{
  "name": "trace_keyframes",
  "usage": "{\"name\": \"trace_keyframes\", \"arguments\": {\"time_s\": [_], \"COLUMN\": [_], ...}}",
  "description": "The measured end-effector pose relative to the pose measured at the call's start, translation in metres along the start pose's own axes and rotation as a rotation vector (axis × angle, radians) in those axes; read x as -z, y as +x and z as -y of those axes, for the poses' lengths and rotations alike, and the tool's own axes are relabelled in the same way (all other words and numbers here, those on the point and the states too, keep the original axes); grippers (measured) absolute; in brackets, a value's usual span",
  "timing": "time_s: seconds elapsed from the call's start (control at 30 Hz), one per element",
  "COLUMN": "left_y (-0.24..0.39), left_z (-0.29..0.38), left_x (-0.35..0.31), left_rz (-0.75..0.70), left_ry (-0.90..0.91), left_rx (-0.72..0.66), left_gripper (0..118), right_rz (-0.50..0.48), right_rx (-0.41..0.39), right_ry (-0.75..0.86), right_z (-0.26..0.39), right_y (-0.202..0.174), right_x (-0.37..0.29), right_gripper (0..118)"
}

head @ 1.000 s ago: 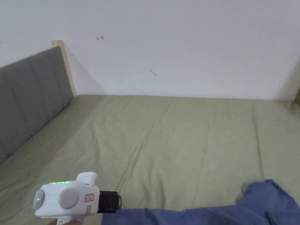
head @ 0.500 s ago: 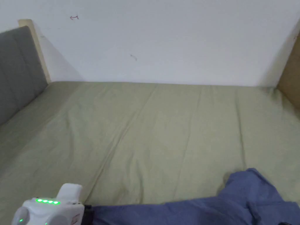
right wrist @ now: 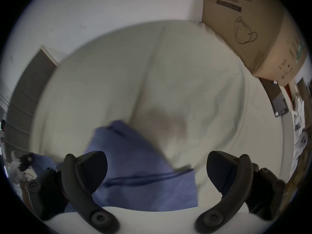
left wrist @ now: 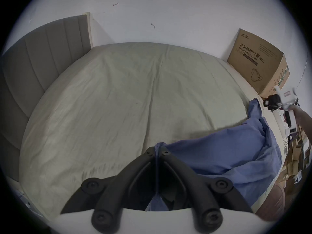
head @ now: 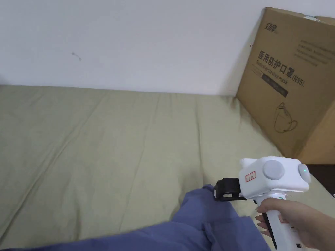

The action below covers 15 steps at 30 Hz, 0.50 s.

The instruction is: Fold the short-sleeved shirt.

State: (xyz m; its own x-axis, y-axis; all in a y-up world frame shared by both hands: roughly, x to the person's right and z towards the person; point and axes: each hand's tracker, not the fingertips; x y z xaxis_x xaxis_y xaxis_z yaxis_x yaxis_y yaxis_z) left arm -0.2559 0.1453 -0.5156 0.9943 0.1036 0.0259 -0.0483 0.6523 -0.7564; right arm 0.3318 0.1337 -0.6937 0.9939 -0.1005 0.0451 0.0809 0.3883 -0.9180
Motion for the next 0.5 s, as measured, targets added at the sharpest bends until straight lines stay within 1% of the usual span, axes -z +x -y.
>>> {"name": "trace_keyframes", "arguments": {"time_s": [0.03, 0.1, 0.13, 0.17, 0.2, 0.23, 0.27, 0.3, 0.33, 0.37, 0.4, 0.43, 0.47, 0.5], "left_y": [0.001, 0.001, 0.001, 0.001, 0.002, 0.000, 0.001, 0.002, 0.002, 0.002, 0.004, 0.005, 0.005, 0.005], "left_z": [0.001, -0.002, -0.002, -0.001, 0.000, 0.000, 0.000, 0.001, 0.002, 0.002, 0.003, 0.004, 0.004, 0.006], "left_x": [-0.003, -0.004, -0.004, -0.003, -0.001, 0.004, 0.007, 0.010, 0.014, 0.017, 0.019, 0.019, 0.019, 0.019], "left_rz": [-0.006, -0.007, -0.004, -0.002, 0.001, 0.007, 0.010, 0.010, 0.013, 0.013, 0.011, 0.016, 0.025, 0.035], "left_ry": [0.007, 0.010, 0.007, 0.002, -0.004, -0.009, -0.012, -0.015, -0.021, -0.026, -0.032, -0.034, -0.035, -0.036], "left_rx": [0.011, 0.012, 0.004, -0.005, -0.021, -0.030, -0.030, -0.030, -0.032, -0.032, -0.037, -0.049, -0.059, -0.069], "left_gripper": [1, 1, 1, 1, 1, 1, 1, 1, 1, 1, 1, 1, 1, 1], "right_rz": [0.060, 0.078, 0.086, 0.092, 0.087, 0.088, 0.122, 0.121, 0.098, 0.079, 0.063, 0.017, -0.003, -0.039], "right_rx": [-0.015, -0.017, -0.023, -0.038, -0.077, -0.114, -0.126, -0.125, -0.149, -0.167, -0.181, -0.200, -0.208, -0.197], "right_ry": [-0.048, -0.136, -0.171, -0.205, -0.234, -0.214, -0.173, -0.163, -0.157, -0.143, -0.129, -0.119, -0.123, -0.140], "right_z": [-0.001, -0.001, -0.013, -0.012, -0.009, -0.006, -0.007, -0.006, -0.006, -0.004, -0.001, 0.001, 0.003, 0.008], "right_y": [0.005, 0.012, 0.003, 0.001, -0.003, -0.007, -0.009, -0.013, -0.017, -0.019, -0.023, -0.026, -0.028, -0.029], "right_x": [0.014, 0.037, 0.050, 0.059, 0.067, 0.068, 0.063, 0.058, 0.053, 0.048, 0.039, 0.031, 0.028, 0.025], "right_gripper": [116, 114, 111, 109, 109, 105, 96, 96, 92, 84, 68, 42, 5, 2]}}
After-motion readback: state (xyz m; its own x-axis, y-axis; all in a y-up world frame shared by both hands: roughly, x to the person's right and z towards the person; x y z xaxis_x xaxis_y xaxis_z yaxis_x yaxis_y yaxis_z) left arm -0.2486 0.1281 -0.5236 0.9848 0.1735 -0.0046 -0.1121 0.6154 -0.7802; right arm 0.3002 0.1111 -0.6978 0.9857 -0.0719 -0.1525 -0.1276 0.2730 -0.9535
